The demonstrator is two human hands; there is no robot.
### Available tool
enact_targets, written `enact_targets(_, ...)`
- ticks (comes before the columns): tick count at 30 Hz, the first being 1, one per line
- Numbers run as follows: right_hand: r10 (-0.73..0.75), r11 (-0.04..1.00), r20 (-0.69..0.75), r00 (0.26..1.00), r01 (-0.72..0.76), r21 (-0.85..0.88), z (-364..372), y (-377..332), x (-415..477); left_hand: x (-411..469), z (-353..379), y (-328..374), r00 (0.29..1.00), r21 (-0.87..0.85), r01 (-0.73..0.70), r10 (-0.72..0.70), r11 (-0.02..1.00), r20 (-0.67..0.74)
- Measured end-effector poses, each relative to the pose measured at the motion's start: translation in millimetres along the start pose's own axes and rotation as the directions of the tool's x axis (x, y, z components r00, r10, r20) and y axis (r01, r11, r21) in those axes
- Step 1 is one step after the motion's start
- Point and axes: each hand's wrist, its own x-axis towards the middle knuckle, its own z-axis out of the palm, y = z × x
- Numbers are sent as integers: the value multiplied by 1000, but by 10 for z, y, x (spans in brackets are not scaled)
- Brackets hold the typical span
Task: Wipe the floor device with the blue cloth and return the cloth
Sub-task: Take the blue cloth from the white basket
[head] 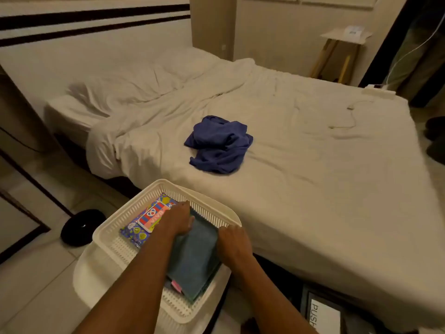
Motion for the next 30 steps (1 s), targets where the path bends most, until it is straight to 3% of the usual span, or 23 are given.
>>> enact_targets(3, -14, 996, -78, 997, 7, -86, 127, 6, 116, 72, 54, -33, 997, -76, 51, -55, 996, -50)
enact_targets(10, -21, 978, -72, 997, 6, -207, 442, 68, 241, 112, 101, -57, 955, -181, 144, -184, 973, -231)
enact_targets(14, 9, 982, -58, 998, -20, -187, 493, 63, 295, 106, 107, -79, 962, -252, 152, -202, 956, -187)
enact_targets(19, 8, 998, -62, 998, -12, -66, 418, 76, 258, -59, -116, -35, 996, -199, 72, -80, 977, -32)
enact_targets(22, 5, 997, -65, 998, 0, 78, 311, 87, 271, -238, -361, 5, 999, -154, -19, 14, 988, -36)
enact_targets(26, 4, 985, 62, 998, -14, 173, 122, 37, 279, -570, -775, 181, 996, -37, -79, 77, 996, -49)
enact_targets(30, 7, 988, 4, 1000, -8, 156, -99, 12, 222, -842, -1156, 349, 988, 12, -128, 128, 992, -87)
